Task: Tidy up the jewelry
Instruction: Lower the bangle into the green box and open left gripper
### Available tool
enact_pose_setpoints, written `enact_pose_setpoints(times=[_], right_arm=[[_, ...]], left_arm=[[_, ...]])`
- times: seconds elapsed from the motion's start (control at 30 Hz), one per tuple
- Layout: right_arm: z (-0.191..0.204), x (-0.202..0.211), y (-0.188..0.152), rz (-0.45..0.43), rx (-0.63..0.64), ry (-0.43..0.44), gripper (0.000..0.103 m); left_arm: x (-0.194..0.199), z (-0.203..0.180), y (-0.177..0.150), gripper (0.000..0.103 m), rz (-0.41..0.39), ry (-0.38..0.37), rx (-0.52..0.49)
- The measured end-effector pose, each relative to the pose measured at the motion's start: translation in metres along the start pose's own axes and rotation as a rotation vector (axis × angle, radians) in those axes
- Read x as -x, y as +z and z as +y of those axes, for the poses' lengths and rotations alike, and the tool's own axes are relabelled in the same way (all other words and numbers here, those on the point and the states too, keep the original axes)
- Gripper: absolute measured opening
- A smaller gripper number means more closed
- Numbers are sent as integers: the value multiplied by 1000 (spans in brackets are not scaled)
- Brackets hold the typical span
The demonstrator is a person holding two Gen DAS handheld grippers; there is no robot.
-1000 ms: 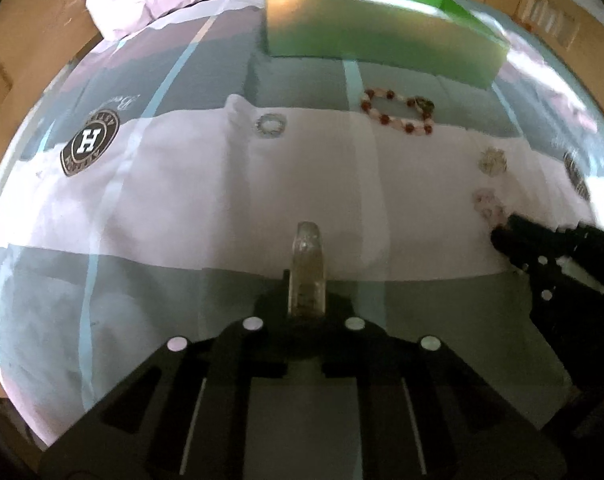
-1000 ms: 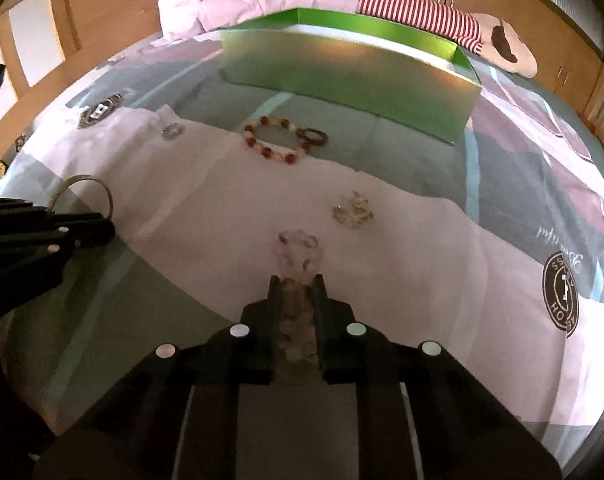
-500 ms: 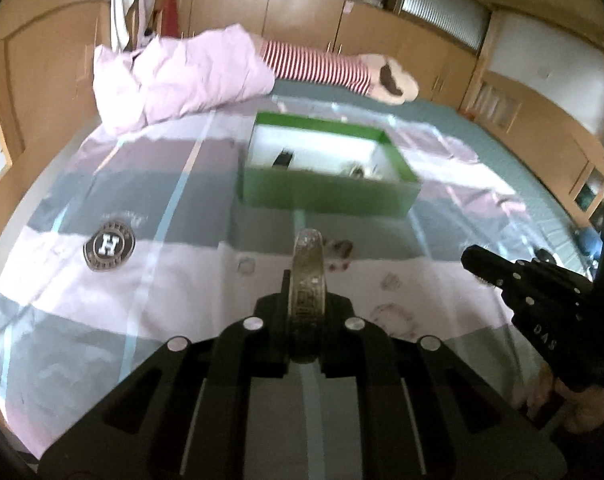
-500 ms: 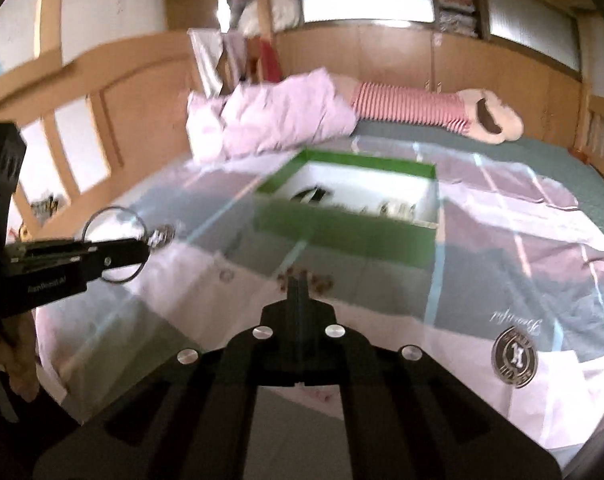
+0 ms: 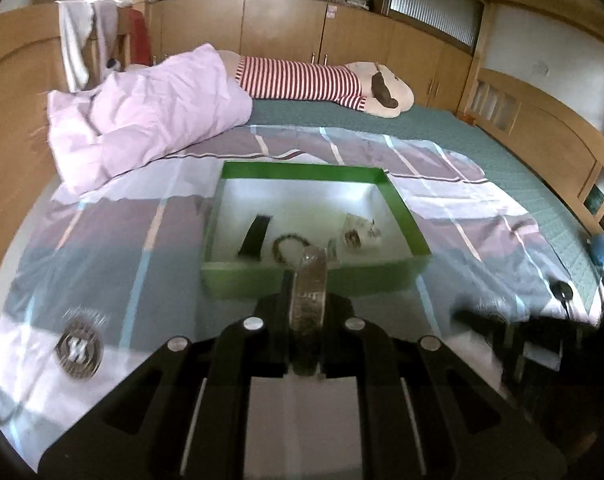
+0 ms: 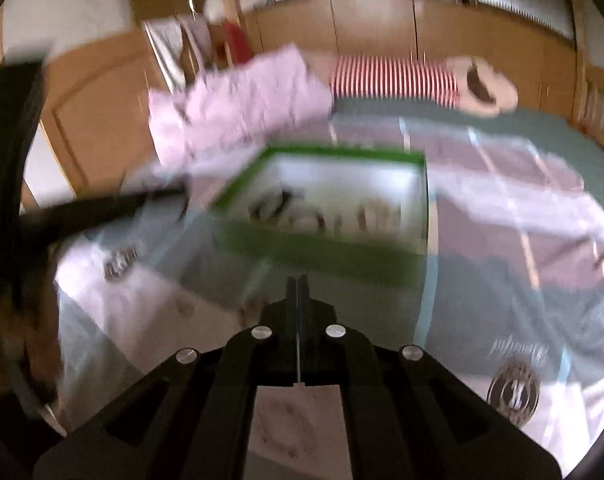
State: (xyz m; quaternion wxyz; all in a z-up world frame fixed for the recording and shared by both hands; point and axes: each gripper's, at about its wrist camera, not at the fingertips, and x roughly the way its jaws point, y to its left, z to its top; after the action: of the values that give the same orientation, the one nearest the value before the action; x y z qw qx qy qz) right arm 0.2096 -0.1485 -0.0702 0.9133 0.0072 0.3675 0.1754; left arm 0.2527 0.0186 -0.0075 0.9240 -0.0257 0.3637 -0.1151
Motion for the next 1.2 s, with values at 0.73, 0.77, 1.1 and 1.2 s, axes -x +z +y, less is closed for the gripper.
enact_pose_setpoints(times=[0.73,0.77,1.1,1.2], right_arm=[[38,-34,-84,158,179,-2,7],[40,-30,-79,139,179,-4,7],[32,10,29,-159,162,-78,8],[17,-5,71,-206,103,-121,8]], left_arm=[[-1,40,25,99,-41,77,26],[8,46,19,99,-36,91,47],[74,64,-52,99,-32,105,117],[69,58,-55,99,-20,105,79]])
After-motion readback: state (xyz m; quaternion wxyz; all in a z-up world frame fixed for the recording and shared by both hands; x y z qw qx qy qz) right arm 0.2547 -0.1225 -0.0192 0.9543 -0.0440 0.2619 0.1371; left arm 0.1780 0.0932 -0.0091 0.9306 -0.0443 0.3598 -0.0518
